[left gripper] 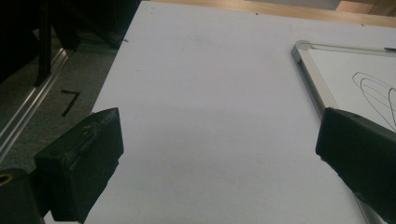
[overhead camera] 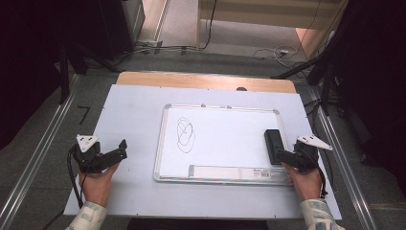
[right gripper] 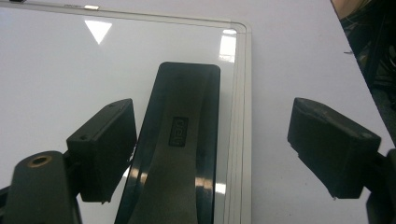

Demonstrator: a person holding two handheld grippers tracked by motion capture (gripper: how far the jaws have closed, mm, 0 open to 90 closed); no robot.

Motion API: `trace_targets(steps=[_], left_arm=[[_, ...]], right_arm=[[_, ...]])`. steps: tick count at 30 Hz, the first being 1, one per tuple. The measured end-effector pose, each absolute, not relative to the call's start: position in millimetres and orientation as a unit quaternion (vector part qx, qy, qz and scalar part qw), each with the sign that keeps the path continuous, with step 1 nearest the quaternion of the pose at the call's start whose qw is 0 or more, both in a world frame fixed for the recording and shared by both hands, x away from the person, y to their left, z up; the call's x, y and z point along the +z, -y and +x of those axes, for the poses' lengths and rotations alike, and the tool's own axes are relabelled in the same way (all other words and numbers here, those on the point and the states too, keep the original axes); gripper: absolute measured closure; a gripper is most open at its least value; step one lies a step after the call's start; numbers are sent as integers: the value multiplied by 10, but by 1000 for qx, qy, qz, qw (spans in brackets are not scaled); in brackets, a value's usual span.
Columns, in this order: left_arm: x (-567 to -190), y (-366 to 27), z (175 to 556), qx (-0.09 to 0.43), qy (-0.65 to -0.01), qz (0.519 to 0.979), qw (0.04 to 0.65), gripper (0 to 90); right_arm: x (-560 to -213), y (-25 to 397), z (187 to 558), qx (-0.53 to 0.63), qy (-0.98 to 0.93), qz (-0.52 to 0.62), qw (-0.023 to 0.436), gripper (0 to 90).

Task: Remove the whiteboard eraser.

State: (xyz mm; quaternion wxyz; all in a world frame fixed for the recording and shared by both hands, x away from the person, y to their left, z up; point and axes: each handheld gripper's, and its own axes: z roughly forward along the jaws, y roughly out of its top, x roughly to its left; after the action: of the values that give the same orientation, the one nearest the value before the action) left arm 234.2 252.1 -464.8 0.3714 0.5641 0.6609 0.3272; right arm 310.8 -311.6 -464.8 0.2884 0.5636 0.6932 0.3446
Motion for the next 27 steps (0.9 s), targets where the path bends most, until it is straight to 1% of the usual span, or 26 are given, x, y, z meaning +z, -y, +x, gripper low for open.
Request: trace_targets(steps=[16, 20, 27], left_arm=[[-4672, -2525, 2361, 322, -663, 566, 369, 14], [-4676, -2527, 2364, 320, -665, 565, 369, 14], [-4682, -2530, 2370, 319, -666, 564, 371, 15]], right_arm=[[-4719, 3008, 3313, 336, -703, 561, 279, 141], [-4733, 3002, 3359, 335, -702, 566, 274, 160], [-4760, 2918, 3433, 323, -711, 565, 264, 160]])
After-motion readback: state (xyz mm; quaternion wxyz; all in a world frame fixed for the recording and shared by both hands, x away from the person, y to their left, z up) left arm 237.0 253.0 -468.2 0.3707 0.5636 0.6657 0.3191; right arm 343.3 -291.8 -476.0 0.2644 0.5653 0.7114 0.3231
